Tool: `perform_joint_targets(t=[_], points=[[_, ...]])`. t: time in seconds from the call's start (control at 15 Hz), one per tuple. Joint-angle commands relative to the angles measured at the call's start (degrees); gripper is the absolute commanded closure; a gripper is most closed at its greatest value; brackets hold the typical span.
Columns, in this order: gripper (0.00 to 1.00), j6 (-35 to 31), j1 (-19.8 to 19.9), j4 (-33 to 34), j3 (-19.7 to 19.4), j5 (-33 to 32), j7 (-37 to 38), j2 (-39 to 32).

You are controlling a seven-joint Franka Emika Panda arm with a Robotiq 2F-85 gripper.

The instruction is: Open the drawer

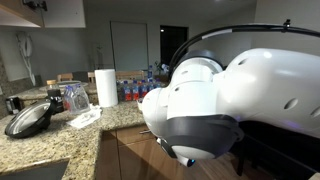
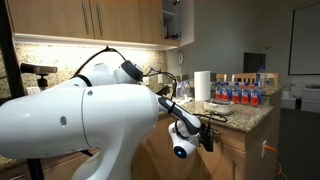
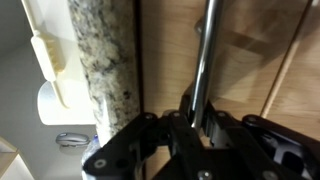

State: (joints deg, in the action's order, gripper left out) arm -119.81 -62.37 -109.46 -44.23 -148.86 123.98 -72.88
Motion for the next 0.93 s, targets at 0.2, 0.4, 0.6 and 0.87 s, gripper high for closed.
perform_joint_targets(t=[0.2, 0.4, 0.6, 0.87], points=[[0.92, 0.7, -3.2, -4.6, 1.0, 0.0, 0.2, 0.2], [0.92, 1.0, -3.1, -4.7, 1.4, 0.3, -0.2, 0.5], [0.92, 1.2, -3.3, -4.9, 1.9, 1.2, -0.5, 0.4], [0.92, 10.4, 8.6, -6.5, 13.9, -3.7, -11.5, 10.1]])
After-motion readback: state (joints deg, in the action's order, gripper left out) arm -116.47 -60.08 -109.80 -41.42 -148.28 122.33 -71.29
